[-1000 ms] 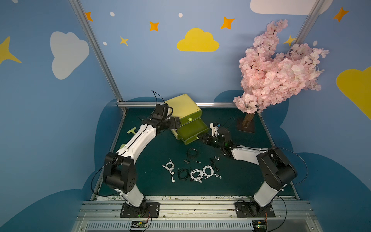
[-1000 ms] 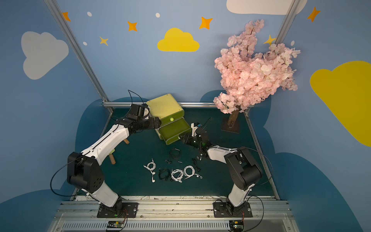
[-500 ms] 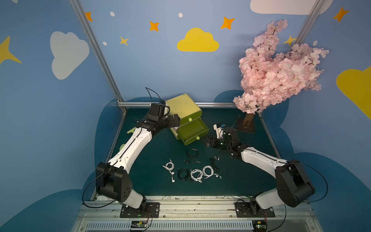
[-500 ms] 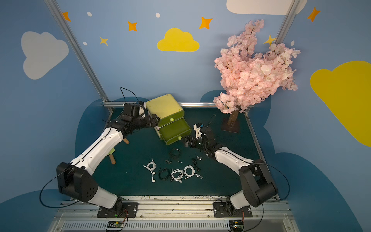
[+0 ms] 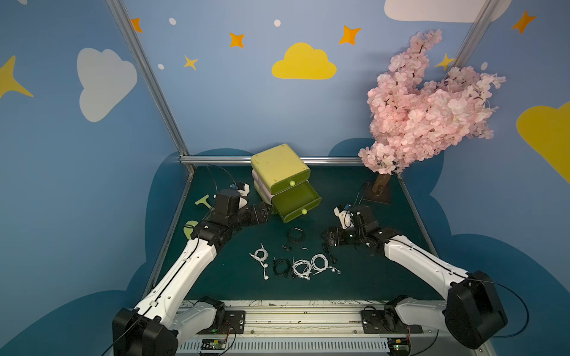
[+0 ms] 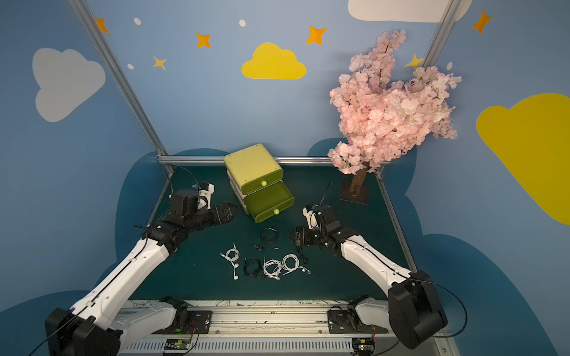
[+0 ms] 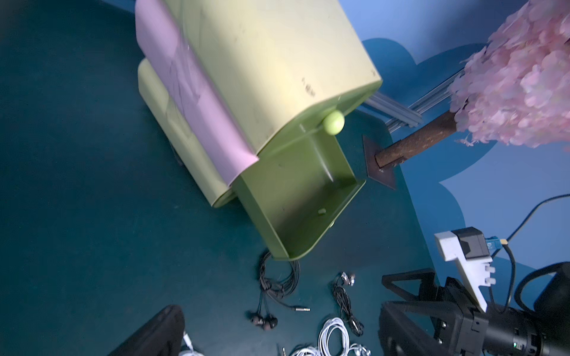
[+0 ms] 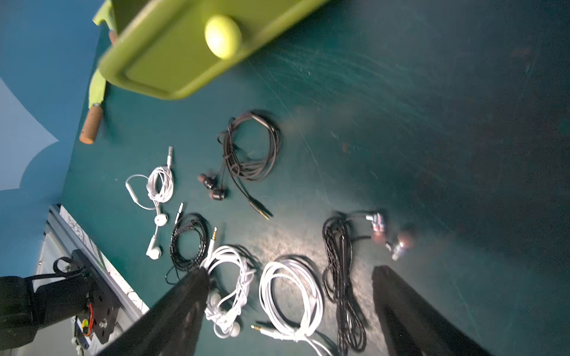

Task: Place the wired earphones into the drawer by color
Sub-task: Pick up the wired earphones from the center of the board.

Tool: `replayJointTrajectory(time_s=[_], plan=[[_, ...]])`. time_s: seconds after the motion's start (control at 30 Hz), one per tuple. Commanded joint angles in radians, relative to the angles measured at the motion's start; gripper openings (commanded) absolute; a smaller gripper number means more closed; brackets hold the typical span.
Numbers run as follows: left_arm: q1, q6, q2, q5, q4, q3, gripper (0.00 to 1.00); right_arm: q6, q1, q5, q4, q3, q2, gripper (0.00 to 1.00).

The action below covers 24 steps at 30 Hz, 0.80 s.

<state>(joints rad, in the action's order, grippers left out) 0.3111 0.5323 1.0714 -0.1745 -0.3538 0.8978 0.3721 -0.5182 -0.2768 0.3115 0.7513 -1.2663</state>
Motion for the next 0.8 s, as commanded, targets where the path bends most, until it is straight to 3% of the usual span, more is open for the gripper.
replayJointTrajectory(time_s=[0.0, 0.3, 0.77], plan=[[0.005, 0.039, -0.053, -0.024, 0.042, -0.072, 1.00, -0.032, 0.007, -0.022, 0.071, -0.033, -0.005, 0.84], [0.008, 0.100, -0.133, -0.021, 0.126, -0.270, 1.00, -0.027, 0.027, -0.095, 0.012, -0.058, -0.104, 0.64], [0.009, 0.111, -0.147, 0.006, 0.111, -0.303, 1.00, -0.031, 0.054, -0.145, -0.066, -0.033, -0.251, 0.42]])
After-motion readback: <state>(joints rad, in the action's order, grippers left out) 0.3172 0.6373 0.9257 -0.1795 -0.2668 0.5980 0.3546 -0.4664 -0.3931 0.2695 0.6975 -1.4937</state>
